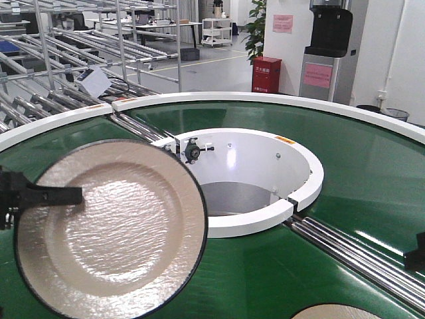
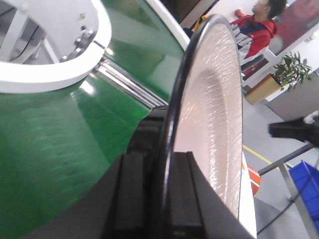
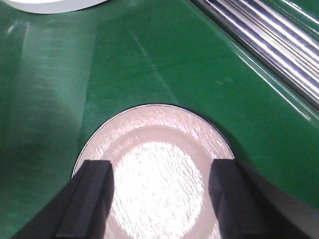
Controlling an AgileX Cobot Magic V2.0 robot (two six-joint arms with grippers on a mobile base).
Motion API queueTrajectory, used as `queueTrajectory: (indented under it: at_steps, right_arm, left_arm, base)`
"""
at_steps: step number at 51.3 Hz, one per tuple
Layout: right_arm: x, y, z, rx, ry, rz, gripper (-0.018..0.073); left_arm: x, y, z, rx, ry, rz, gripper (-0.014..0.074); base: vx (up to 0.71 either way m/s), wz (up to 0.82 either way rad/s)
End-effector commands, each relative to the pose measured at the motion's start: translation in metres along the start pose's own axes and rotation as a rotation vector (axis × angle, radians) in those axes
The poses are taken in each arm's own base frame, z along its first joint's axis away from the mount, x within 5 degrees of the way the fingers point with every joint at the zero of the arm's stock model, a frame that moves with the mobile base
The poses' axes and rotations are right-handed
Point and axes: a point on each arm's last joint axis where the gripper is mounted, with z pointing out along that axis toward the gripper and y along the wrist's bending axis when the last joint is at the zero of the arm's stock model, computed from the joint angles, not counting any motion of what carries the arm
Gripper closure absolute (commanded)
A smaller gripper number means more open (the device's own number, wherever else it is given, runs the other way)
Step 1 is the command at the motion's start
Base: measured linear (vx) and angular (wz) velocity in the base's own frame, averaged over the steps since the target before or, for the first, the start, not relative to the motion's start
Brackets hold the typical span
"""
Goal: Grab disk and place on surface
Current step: 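Grip each plate rim and lift both plates upright off the conveyor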
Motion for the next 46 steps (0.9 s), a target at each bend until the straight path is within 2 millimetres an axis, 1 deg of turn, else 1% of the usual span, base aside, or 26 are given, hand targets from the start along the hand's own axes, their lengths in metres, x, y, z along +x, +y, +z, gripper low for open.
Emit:
queueTrajectory:
  at_steps: [1,7,10,15,21,26,31,39,46]
  right_arm:
    - [-0.016,-0.014,0.001,-0.020,-0.066,0.089,0.0091]
    - [-0.019,-0.046,0.020,-0.089,0.008,0.189,0.0091]
    - [-0.020,-0.060,0.029,-0.105,0.030,0.228,0.0091]
    - [-0.018,-0.082,0.047,-0.074,0.078,0.235,0.0091]
    - [-0.016,-0.100,0.068,-0.011,0.134,0.218,0.0091]
    - [-0.012,-0.110,0.086,-0.018,0.186,0.232,0.0091]
    - [-0.008,-0.116,0.101,-0.038,0.239,0.198,0.0091]
    - [-0.002,-0.123,0.118,-0.072,0.293,0.143,0.0091]
    - [0.003,-0.126,0.134,-0.157,0.335,0.102,0.0091]
  left_arm:
    - [-0.010,-0.047,-0.015,0.151,-0.092,0.052,0.0604]
    - [-0.009,-0.060,-0.020,0.154,-0.104,0.083,0.0604]
    - [-0.009,-0.062,-0.021,0.155,-0.108,0.084,0.0604]
    - [-0.009,-0.063,-0.021,0.159,-0.104,0.071,0.0604]
    - [-0.009,-0.063,-0.020,0.160,-0.101,0.075,0.0604]
    - [-0.009,-0.063,-0.020,0.152,-0.102,0.078,0.0604]
    - [-0.008,-0.061,-0.019,0.131,-0.099,0.083,0.0604]
    - [-0.006,-0.055,-0.019,0.073,-0.071,0.102,0.0603]
    - [-0.006,-0.055,-0.019,0.071,-0.071,0.102,0.0603]
  base:
    - [0.00,0.00]
    - [0.00,0.00]
    - [0.00,0.00]
    - [0.00,0.00]
    - [0.00,0.00]
    - [0.00,0.00]
    - [0.00,0.00]
    - [0.00,0.00]
    - [0.00,0.00]
